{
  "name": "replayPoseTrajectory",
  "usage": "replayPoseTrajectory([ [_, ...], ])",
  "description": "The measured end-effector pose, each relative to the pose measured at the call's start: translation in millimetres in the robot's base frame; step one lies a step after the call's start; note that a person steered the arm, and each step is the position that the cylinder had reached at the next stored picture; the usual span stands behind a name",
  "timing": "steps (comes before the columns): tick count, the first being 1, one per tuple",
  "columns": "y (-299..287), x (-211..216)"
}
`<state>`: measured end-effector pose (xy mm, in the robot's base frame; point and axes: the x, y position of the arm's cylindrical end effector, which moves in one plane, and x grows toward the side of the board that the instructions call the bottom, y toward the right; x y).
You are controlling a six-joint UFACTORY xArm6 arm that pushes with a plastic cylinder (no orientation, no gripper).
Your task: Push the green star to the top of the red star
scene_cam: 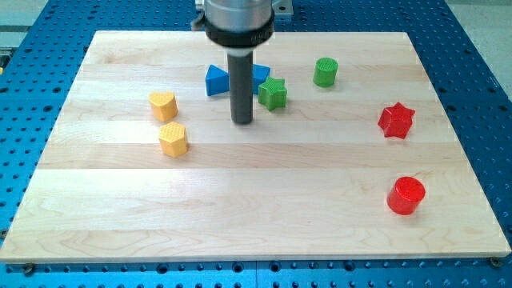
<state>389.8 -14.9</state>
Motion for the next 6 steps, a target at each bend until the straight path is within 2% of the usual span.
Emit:
replayPoseTrajectory([
  [1, 53.6, -35.7],
  [2, 99.0, -49.0],
  [3, 84.9, -39.5],
  [5, 194.2, -47.7],
  [6, 221.2, -98.2],
])
